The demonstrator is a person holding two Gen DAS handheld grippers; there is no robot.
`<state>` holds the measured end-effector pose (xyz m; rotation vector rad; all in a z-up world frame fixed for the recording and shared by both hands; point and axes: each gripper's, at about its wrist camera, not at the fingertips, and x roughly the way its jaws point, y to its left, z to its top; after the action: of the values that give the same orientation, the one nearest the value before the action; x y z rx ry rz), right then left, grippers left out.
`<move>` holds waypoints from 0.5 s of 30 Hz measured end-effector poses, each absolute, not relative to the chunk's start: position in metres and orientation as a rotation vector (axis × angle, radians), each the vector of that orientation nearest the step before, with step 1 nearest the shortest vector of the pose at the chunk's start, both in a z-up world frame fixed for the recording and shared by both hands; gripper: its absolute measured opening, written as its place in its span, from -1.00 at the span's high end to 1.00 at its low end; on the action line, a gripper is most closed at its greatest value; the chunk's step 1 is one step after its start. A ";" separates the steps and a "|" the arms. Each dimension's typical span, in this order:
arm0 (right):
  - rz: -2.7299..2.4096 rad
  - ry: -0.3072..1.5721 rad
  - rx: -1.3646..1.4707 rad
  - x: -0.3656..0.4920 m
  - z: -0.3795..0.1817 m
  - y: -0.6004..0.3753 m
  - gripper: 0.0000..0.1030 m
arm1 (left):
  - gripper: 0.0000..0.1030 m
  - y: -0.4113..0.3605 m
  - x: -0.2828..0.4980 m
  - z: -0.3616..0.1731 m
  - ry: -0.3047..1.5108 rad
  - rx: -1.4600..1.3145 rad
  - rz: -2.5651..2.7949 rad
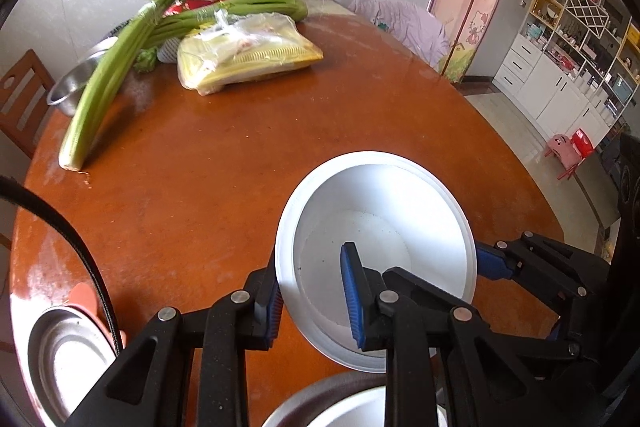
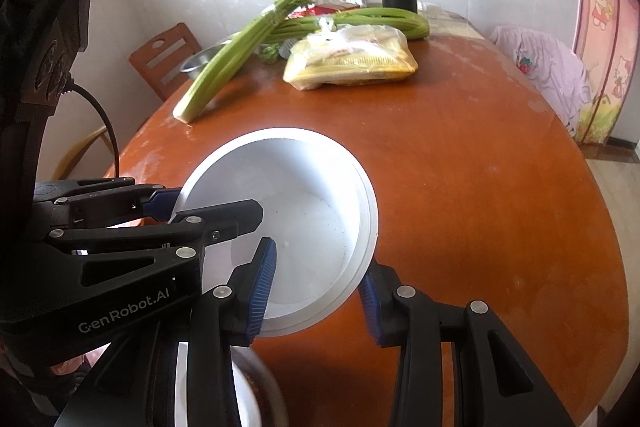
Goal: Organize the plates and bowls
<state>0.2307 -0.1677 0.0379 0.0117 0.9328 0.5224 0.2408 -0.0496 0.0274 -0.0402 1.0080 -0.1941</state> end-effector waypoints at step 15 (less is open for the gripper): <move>0.547 0.840 -0.010 0.189 0.070 -0.162 0.19 | 0.50 -0.041 0.193 0.061 0.914 -0.031 -0.162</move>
<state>0.1888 -0.1617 0.0695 -0.0105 0.8398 0.5466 0.1933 -0.0410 0.0610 -0.0315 0.9138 -0.1621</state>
